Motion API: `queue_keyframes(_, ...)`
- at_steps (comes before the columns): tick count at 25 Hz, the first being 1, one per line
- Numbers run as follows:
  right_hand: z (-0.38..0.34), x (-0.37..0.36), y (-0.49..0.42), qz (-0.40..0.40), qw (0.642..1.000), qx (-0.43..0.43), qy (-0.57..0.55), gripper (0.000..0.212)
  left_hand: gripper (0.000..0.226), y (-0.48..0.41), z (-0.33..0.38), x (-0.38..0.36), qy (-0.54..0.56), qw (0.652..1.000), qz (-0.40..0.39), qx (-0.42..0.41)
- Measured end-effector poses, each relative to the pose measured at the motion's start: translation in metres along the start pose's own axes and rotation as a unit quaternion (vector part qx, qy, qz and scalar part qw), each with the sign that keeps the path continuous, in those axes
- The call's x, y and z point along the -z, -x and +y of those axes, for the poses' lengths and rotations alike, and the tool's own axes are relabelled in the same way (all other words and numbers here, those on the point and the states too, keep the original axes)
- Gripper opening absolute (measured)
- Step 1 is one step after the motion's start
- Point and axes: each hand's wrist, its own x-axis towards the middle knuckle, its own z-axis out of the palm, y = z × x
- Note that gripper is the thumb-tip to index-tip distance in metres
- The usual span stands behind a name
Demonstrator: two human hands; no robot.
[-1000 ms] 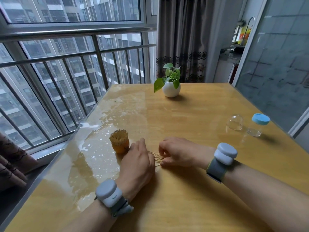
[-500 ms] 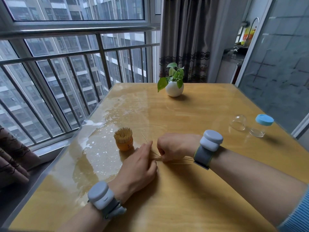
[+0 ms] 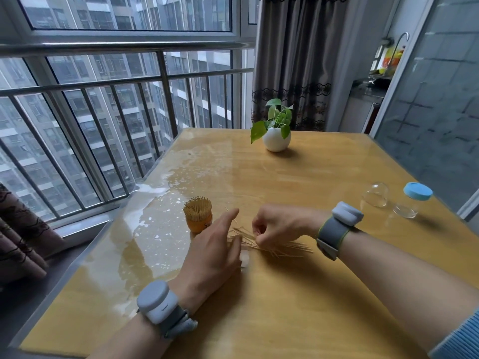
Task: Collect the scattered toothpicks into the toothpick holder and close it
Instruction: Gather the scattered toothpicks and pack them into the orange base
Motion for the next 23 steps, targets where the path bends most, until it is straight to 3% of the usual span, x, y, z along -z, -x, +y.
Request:
queue_keyframes(3,0.010,0.010,0.002,0.048,0.984,0.008,-0.172,0.013,0.040,-0.005,-0.006,0.022,0.062,0.986,0.154,-0.023)
queue_keyframes(6,0.002,0.016,-0.003,0.102,0.936,0.066,-0.330,0.013,0.041,-0.016,-0.021,0.046,0.108,0.955,0.276,0.028)
queue_keyframes(8,-0.014,0.016,-0.015,0.155,0.891,0.101,-0.414,0.013,0.063,-0.018,-0.038,0.049,0.128,0.962,0.208,0.120)
queue_keyframes(11,-0.044,0.010,-0.041,0.243,0.831,0.131,-0.483,0.010,0.104,-0.013,-0.053,0.042,0.153,0.965,-0.002,0.212)
queue_keyframes(12,-0.052,0.007,-0.050,0.269,0.815,0.135,-0.495,0.012,0.110,-0.014,-0.054,0.038,0.151,0.963,-0.038,0.220)
queue_keyframes(14,-0.063,0.003,-0.065,0.311,0.796,0.131,-0.502,0.016,0.102,-0.022,-0.055,0.033,0.132,0.963,-0.040,0.231)
queue_keyframes(16,-0.067,-0.002,-0.077,0.354,0.804,0.130,-0.459,0.015,0.081,-0.028,-0.057,0.027,0.122,0.964,-0.005,0.235)
queue_keyframes(19,-0.063,-0.011,-0.082,0.412,0.847,0.133,-0.310,0.011,0.057,-0.029,-0.055,0.023,0.123,0.966,0.016,0.225)
queue_keyframes(23,-0.056,-0.019,-0.075,0.362,0.899,0.142,-0.203,0.007,0.050,-0.029,-0.054,0.021,0.138,0.968,0.030,0.206)
